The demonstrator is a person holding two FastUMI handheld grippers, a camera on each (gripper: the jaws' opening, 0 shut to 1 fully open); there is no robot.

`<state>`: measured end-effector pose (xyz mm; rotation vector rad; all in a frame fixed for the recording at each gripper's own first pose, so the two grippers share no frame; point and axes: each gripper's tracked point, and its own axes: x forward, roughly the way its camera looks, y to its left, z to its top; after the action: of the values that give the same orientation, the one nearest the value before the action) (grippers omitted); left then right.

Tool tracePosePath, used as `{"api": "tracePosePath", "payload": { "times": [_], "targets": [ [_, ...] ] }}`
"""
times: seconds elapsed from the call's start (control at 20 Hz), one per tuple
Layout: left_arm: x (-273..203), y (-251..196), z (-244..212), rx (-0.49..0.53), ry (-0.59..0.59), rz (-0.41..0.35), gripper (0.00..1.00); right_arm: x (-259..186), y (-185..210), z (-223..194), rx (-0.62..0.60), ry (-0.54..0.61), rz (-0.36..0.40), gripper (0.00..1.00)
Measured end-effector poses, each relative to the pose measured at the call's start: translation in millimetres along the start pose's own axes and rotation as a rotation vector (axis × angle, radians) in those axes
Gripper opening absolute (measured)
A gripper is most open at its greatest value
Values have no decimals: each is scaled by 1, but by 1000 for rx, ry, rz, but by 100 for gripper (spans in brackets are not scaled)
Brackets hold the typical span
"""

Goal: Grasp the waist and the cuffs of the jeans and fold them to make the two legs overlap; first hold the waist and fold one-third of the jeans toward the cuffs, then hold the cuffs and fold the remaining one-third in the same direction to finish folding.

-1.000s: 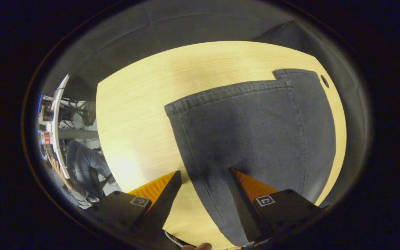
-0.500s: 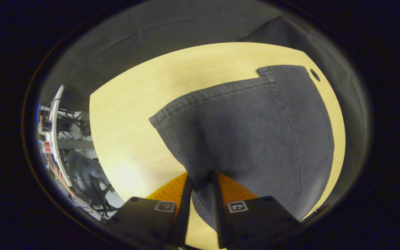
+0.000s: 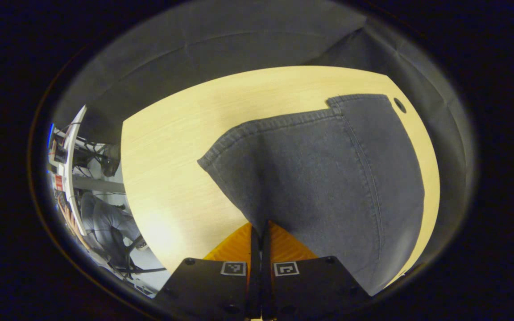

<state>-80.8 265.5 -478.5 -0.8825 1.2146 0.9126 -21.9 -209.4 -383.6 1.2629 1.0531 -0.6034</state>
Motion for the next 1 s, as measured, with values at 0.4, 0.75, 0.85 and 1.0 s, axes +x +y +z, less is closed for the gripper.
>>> {"api": "tracePosePath", "payload": {
  "times": [0.4, 0.75, 0.85, 1.0],
  "targets": [
    [-81, -92, 75, -33, -26, -186, 8, -57, 128, 11, 112, 51, 203, 8],
    [-55, -214, 123, 63, -1, -151, 8, 9, 206, 36, 196, 83, 210, 7],
    [-27, -240, 125, 100, 10, -103, 8, 43, 214, 40, 239, 86, 177, 7],
    [-1, -262, 126, 195, 7, -23, 8, 86, 214, 36, 260, 86, 123, 7]
  ]
}}
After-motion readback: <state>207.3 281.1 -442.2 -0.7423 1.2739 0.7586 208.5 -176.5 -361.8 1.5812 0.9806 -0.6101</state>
